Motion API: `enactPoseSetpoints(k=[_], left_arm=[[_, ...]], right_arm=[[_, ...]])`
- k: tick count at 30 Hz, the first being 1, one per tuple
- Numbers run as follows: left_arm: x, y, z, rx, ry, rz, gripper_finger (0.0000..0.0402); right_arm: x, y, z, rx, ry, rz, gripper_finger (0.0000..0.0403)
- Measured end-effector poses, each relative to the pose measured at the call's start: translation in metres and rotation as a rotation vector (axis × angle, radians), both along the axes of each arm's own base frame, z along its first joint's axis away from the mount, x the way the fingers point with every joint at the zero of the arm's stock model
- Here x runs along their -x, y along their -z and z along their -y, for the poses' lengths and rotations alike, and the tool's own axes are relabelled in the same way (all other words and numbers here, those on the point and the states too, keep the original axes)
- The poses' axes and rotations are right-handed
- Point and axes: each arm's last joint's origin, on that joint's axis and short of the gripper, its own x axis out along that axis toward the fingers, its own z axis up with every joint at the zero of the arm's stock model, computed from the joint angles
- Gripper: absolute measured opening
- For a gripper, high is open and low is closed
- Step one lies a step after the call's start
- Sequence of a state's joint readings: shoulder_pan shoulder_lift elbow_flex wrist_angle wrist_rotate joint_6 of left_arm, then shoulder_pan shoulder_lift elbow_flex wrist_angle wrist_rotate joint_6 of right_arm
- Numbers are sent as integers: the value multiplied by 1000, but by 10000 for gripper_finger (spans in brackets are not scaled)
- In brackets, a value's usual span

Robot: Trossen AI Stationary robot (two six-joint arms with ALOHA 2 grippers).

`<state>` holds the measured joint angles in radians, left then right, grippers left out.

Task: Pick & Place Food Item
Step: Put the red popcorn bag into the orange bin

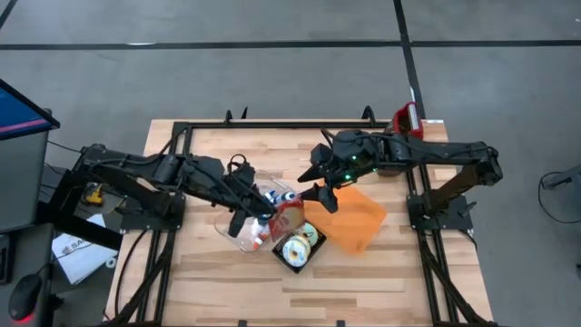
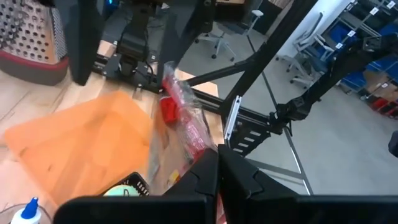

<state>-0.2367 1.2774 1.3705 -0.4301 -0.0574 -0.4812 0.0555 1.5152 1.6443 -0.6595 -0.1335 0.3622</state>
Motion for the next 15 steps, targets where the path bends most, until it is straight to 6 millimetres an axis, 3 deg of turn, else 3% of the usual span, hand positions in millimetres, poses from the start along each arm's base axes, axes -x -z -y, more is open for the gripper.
enactPoseSetpoints(k=[6, 15], left_arm=[[1, 0, 6, 13, 12, -6, 0], [2, 1, 10, 17, 24, -13, 0]], right_arm=[[15, 4, 0, 13, -12, -108, 260], [30, -14, 2, -6, -23, -33, 260]])
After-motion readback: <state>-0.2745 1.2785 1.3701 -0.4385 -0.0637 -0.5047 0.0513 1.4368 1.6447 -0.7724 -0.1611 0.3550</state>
